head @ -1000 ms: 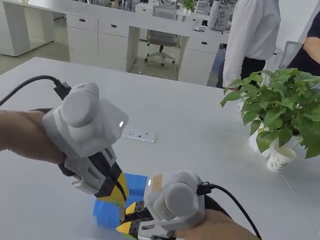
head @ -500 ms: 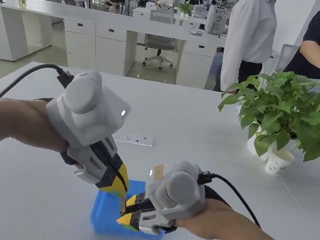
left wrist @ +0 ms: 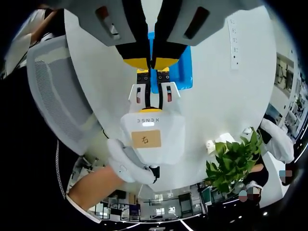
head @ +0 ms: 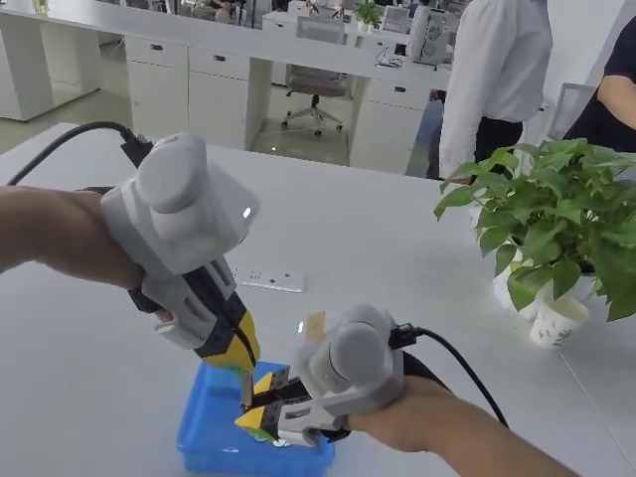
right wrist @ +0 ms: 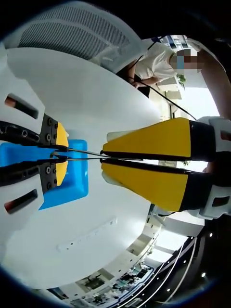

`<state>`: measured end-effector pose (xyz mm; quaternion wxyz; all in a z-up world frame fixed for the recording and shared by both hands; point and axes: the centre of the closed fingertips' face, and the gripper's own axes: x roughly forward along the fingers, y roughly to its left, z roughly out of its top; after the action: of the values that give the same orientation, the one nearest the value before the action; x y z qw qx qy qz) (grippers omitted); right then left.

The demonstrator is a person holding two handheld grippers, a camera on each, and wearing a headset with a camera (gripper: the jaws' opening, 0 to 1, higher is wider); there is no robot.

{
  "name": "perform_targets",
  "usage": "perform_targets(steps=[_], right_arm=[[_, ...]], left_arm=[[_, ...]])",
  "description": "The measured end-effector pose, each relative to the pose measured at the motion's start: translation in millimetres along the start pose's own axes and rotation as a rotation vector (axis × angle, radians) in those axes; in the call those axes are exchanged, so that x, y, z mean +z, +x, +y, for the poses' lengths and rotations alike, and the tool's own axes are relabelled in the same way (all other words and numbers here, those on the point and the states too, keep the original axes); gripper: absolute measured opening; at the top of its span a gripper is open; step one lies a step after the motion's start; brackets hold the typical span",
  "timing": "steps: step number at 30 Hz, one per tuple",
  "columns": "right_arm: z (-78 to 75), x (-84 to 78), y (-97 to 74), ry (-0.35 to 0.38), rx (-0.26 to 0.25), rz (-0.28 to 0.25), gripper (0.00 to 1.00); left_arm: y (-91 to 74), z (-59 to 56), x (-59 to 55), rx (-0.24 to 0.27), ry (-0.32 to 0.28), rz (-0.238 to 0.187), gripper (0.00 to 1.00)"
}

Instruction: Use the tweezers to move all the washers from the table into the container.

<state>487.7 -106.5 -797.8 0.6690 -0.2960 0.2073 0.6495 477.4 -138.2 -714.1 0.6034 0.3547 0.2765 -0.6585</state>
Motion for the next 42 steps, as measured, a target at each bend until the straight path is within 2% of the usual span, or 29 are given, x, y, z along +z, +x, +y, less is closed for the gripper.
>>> perform_targets(steps=[25,42], right_arm=[[-12.4,-27.6,33.2,0.027,0.051,0.032,0.10],[-13.1,-45.7,54.3,0.048,0.085,0.060,0.10]], left_arm=[[27.4,20.6,-34.7,0.009,-0.030,0.026,0.04],[44.4,23.1,-54.6,0.000,-0.062,0.040,0.04]])
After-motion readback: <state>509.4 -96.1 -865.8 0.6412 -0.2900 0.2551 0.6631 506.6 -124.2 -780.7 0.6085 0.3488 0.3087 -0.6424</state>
